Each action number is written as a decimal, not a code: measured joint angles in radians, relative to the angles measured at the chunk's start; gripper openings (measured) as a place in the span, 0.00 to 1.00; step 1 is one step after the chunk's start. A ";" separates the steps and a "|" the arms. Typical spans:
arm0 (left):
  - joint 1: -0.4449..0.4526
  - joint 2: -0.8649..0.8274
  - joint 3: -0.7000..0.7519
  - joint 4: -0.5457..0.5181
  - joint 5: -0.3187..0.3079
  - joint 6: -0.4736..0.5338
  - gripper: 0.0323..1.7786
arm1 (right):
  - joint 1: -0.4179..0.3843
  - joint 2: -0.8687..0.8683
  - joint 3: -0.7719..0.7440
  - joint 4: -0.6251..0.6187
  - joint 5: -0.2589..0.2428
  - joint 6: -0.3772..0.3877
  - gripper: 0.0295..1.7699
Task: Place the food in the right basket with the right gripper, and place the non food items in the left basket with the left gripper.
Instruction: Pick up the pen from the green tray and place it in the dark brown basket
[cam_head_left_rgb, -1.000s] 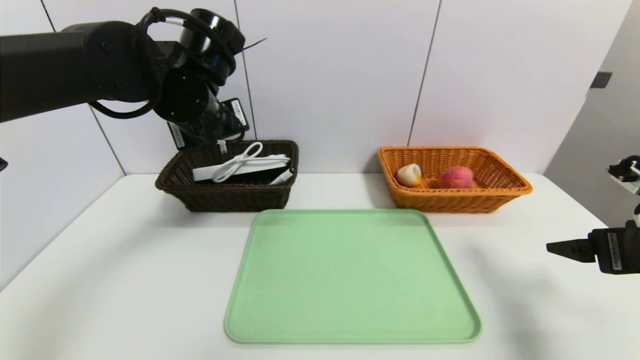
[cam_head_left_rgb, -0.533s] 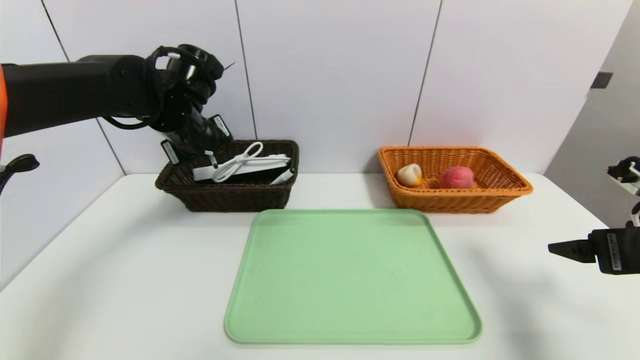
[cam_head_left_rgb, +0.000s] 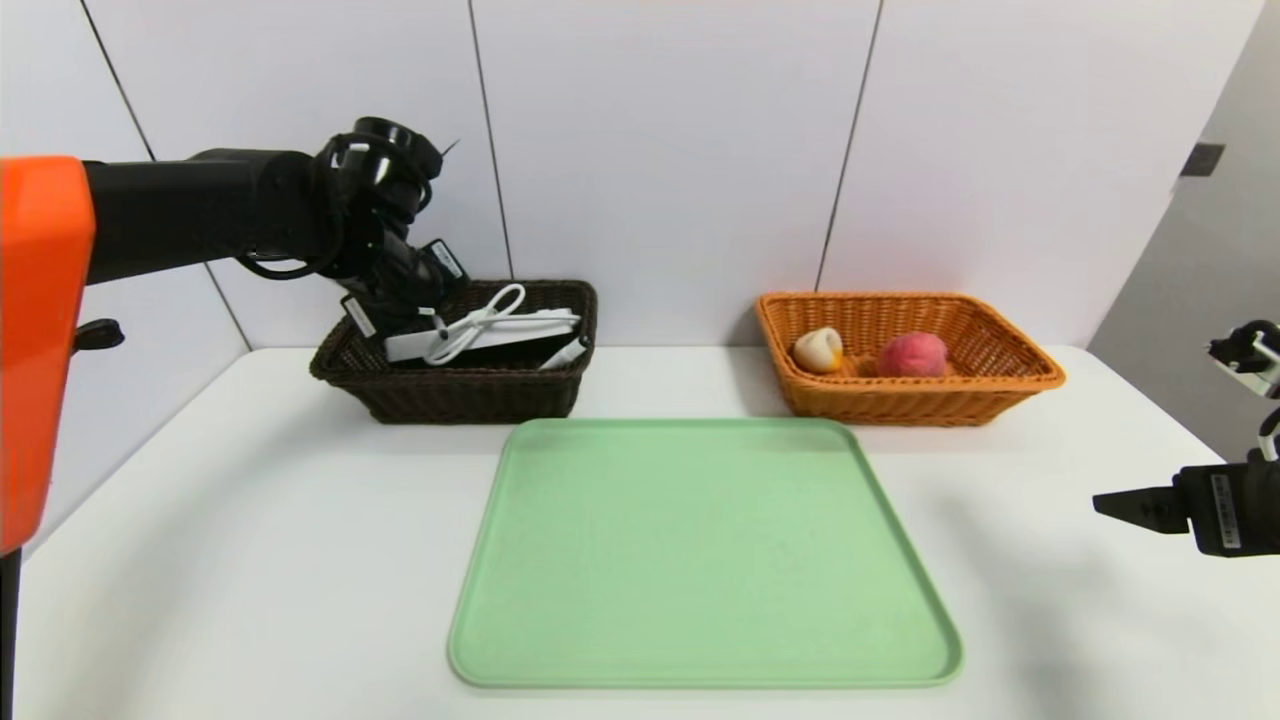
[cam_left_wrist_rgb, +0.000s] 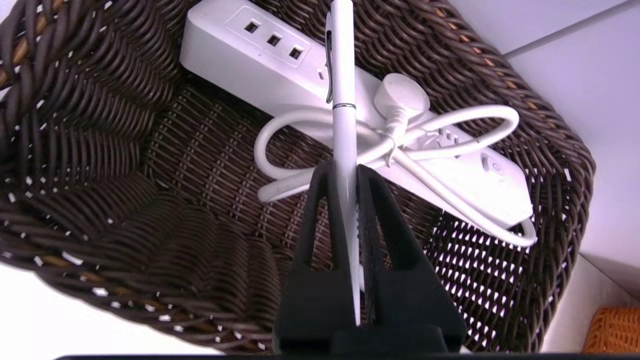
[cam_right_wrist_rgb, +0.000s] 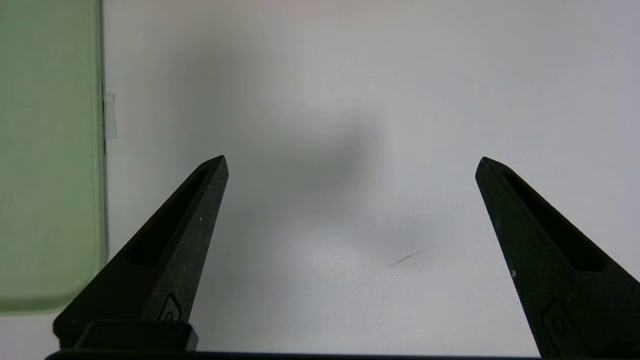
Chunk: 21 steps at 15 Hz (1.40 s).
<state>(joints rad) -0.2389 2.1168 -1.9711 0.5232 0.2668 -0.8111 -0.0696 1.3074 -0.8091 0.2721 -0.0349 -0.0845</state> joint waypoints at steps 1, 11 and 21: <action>0.005 0.008 0.000 -0.013 0.000 0.000 0.06 | 0.001 0.000 0.000 -0.001 0.000 0.000 0.97; 0.024 0.071 0.000 -0.041 -0.002 0.012 0.06 | 0.007 -0.006 0.005 0.000 0.004 0.002 0.97; 0.024 0.063 0.000 -0.041 -0.002 0.027 0.69 | 0.010 -0.014 0.021 0.000 0.003 0.006 0.97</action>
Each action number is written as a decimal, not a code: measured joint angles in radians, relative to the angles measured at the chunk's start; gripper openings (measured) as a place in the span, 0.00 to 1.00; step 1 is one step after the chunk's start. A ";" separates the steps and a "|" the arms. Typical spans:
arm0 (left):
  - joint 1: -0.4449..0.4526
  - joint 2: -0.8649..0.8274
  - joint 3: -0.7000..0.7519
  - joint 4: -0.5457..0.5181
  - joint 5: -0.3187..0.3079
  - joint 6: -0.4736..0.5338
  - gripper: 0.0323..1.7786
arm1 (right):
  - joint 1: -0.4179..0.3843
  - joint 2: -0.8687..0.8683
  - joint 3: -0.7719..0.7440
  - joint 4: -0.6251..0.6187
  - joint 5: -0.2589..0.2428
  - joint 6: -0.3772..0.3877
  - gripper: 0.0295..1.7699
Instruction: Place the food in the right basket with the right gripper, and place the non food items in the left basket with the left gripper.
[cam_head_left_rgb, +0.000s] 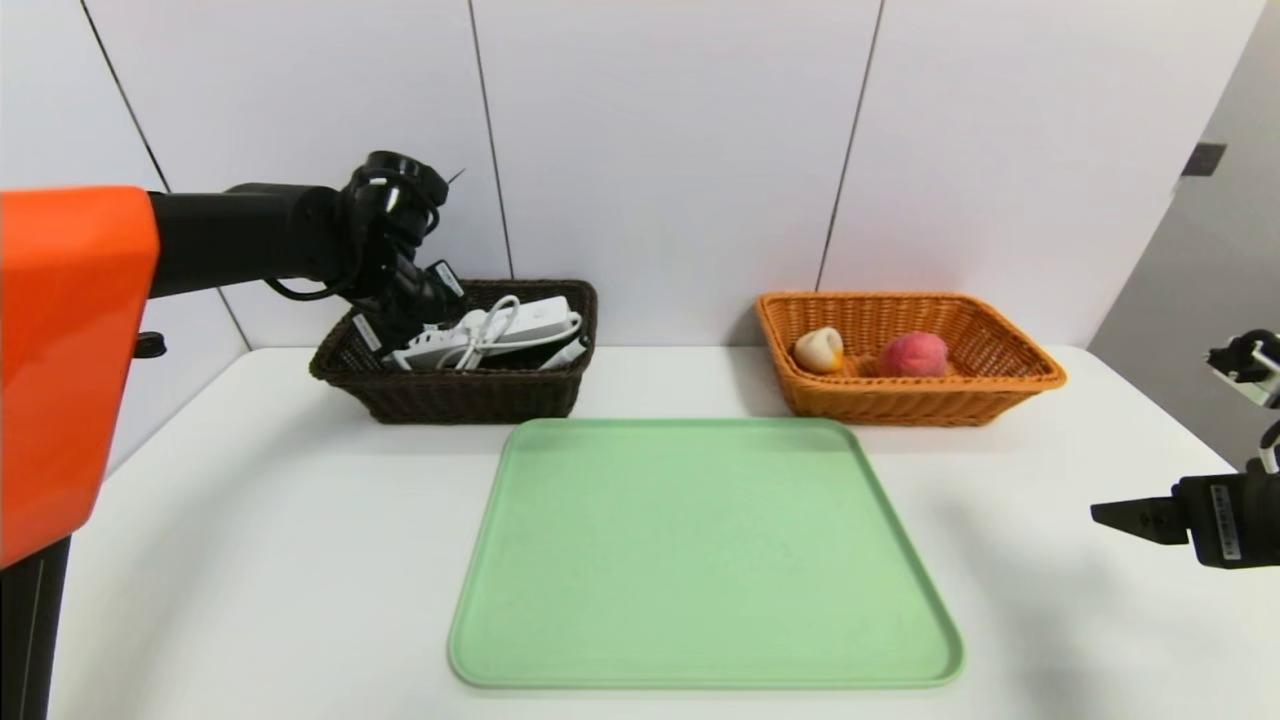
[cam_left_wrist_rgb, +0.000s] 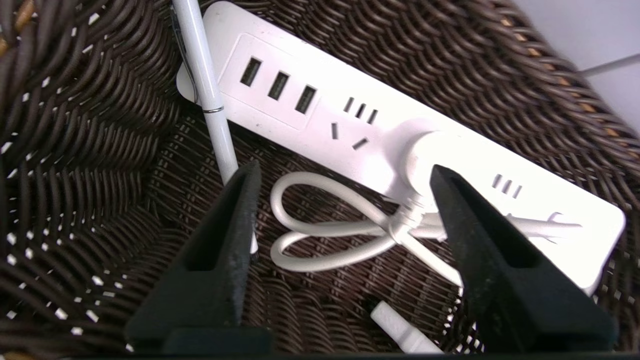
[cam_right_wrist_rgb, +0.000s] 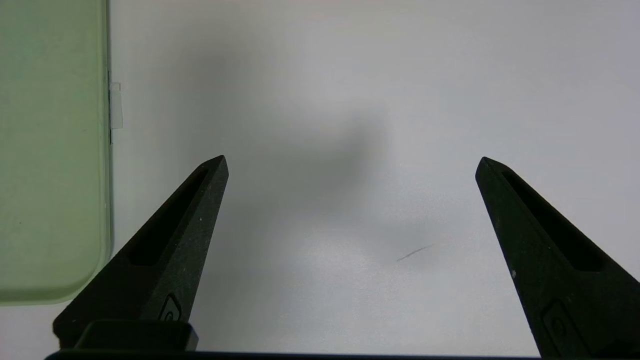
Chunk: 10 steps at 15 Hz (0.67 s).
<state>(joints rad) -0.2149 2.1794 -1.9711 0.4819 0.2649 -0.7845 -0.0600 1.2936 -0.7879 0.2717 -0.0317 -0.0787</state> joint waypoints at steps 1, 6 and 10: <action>0.000 -0.017 0.000 0.003 0.000 0.009 0.72 | 0.000 -0.003 0.001 0.000 0.000 0.000 0.97; -0.010 -0.185 0.003 0.006 -0.001 0.143 0.83 | 0.023 -0.010 -0.003 -0.019 -0.003 -0.001 0.97; -0.028 -0.361 0.101 -0.002 -0.133 0.369 0.88 | 0.056 -0.023 -0.005 -0.097 0.001 0.001 0.97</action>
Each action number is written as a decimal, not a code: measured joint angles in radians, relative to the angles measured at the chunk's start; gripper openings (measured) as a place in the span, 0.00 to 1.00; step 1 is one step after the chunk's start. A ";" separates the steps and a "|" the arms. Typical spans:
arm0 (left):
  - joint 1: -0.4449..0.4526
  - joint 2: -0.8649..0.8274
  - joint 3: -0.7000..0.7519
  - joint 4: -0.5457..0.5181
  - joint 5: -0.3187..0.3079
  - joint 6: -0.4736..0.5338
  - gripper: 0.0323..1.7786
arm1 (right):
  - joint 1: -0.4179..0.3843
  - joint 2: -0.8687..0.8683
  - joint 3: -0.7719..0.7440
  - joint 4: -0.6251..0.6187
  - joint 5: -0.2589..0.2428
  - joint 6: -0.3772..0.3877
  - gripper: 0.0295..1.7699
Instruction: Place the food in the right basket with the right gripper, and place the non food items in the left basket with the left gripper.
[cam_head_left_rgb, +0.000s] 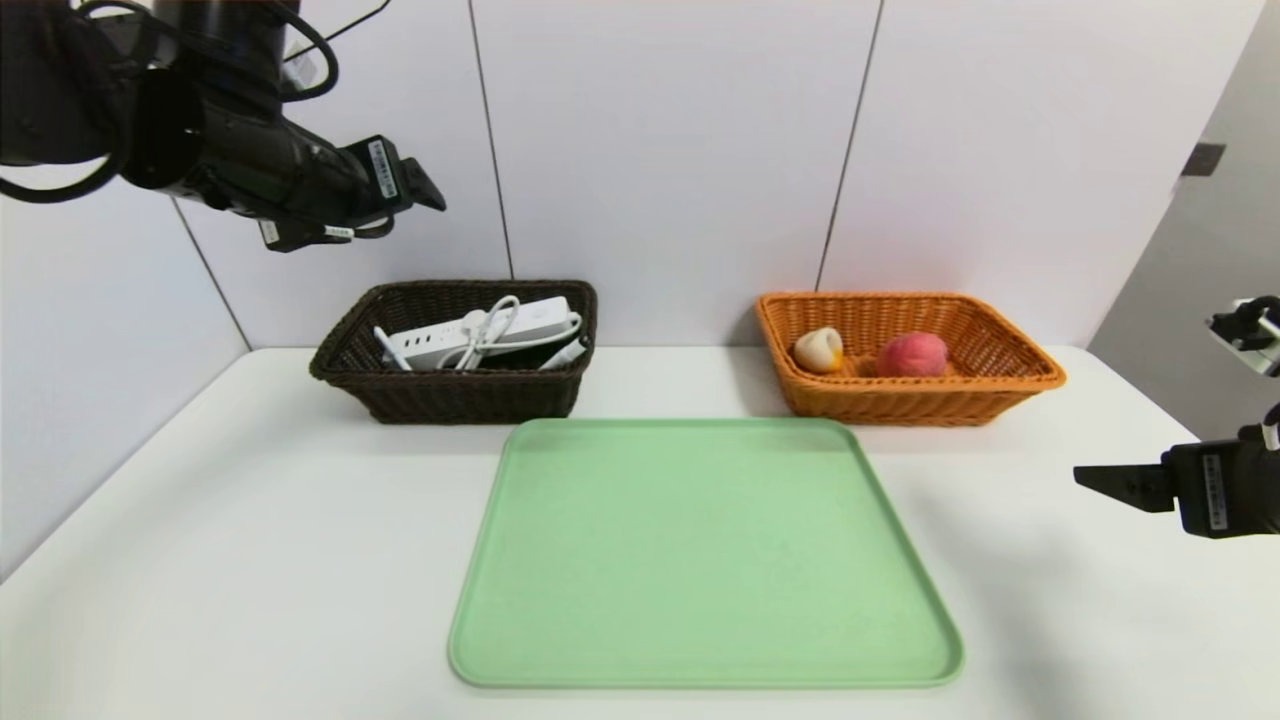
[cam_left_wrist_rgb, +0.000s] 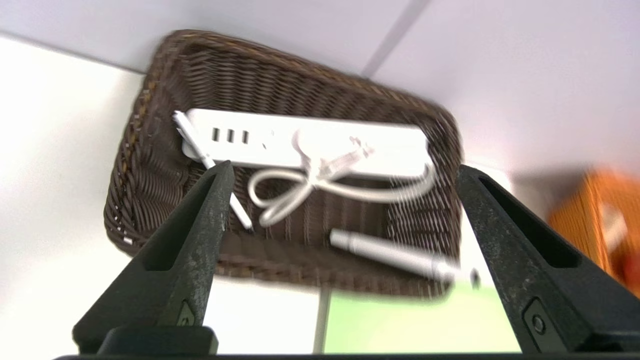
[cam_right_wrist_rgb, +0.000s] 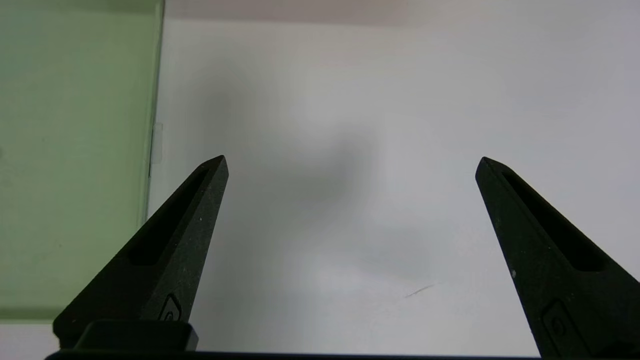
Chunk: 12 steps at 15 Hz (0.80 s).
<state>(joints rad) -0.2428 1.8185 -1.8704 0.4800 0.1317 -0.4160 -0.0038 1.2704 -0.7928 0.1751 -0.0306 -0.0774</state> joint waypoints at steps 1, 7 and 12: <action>-0.001 -0.046 0.061 -0.003 -0.059 0.075 0.89 | 0.007 -0.007 0.001 -0.014 0.002 0.001 0.97; -0.007 -0.335 0.518 -0.116 -0.049 0.591 0.93 | 0.027 -0.087 -0.005 -0.143 0.016 -0.015 0.97; -0.016 -0.633 0.831 -0.261 0.164 0.592 0.94 | 0.036 -0.244 0.024 -0.151 0.062 -0.076 0.97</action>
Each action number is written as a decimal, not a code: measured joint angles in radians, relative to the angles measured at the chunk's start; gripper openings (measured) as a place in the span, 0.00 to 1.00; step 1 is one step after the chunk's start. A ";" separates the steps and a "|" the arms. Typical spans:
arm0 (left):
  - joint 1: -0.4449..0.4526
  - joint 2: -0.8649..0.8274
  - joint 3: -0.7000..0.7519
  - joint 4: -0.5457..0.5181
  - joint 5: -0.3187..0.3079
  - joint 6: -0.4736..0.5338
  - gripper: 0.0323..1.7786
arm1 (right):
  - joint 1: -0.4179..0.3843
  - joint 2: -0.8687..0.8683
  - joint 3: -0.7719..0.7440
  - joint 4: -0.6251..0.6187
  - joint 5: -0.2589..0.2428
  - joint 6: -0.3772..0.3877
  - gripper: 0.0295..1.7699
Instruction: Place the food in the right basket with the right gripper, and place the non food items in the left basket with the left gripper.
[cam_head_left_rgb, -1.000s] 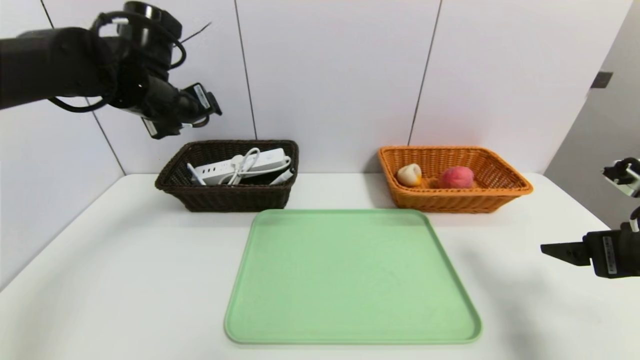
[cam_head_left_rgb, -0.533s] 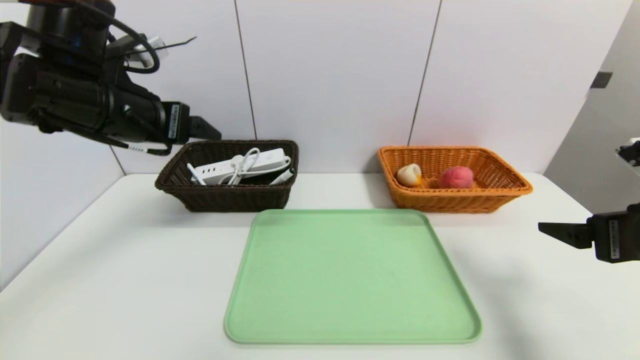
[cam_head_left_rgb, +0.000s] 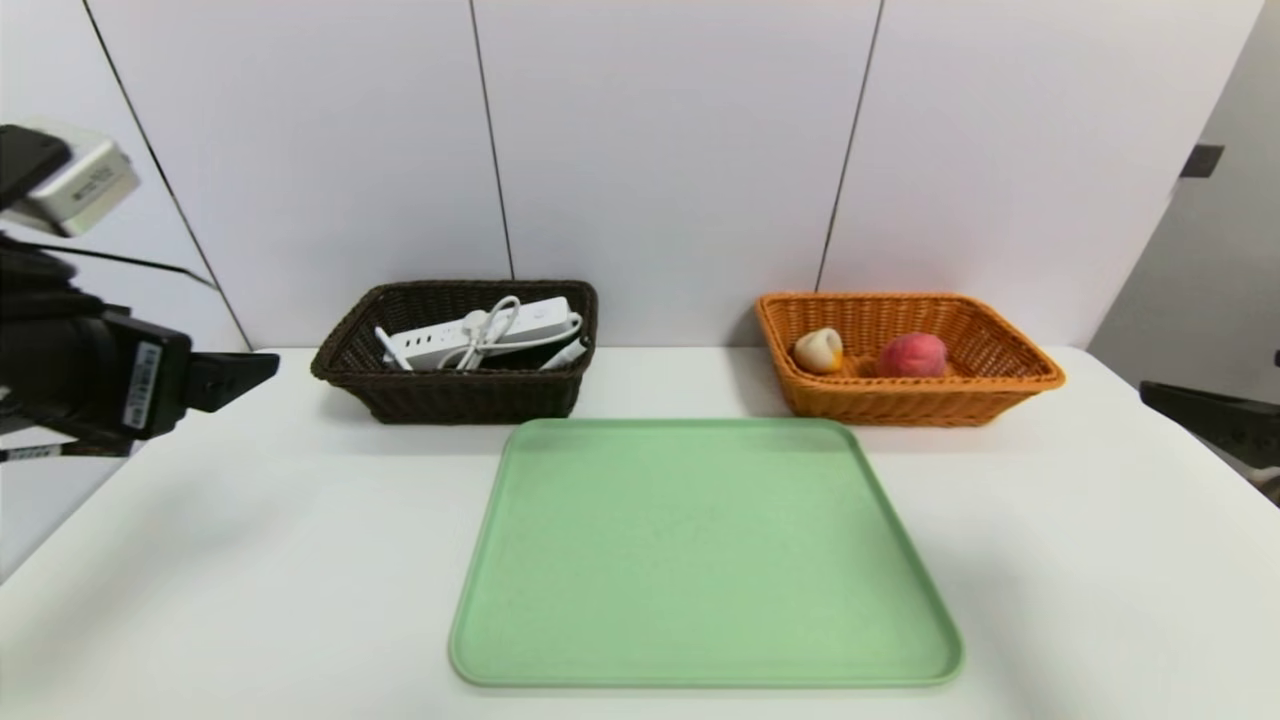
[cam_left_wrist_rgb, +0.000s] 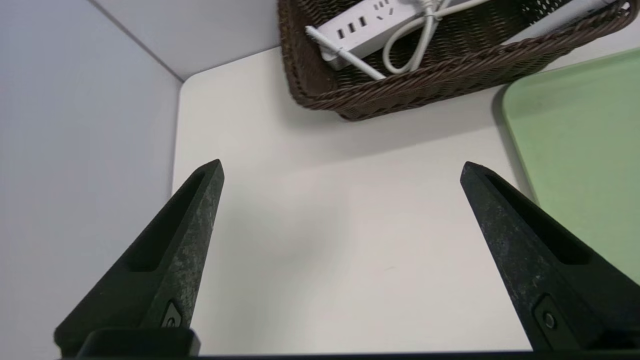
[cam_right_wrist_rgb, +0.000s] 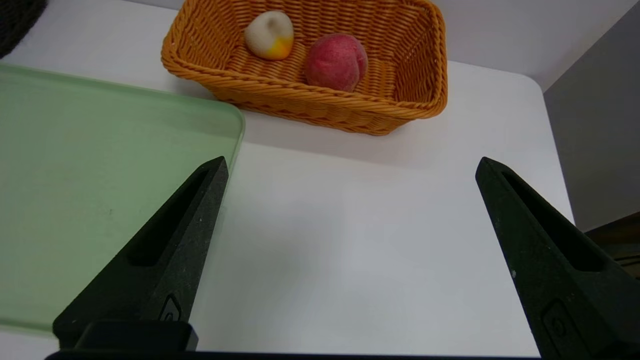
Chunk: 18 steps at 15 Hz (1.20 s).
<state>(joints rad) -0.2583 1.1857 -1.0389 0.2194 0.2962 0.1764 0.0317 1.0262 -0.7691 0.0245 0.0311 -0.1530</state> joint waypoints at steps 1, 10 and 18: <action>0.000 -0.059 0.039 -0.008 0.022 -0.032 0.94 | -0.003 -0.040 0.014 0.002 -0.004 -0.002 0.97; 0.133 -0.647 0.500 0.009 0.056 -0.178 0.95 | -0.072 -0.500 0.307 0.008 -0.038 0.027 0.97; 0.243 -1.135 0.747 0.114 -0.021 -0.113 0.95 | -0.038 -0.961 0.536 0.034 -0.033 0.036 0.97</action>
<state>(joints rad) -0.0149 0.0504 -0.2919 0.3332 0.2747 0.0630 -0.0062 0.0653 -0.2332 0.0581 -0.0017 -0.1172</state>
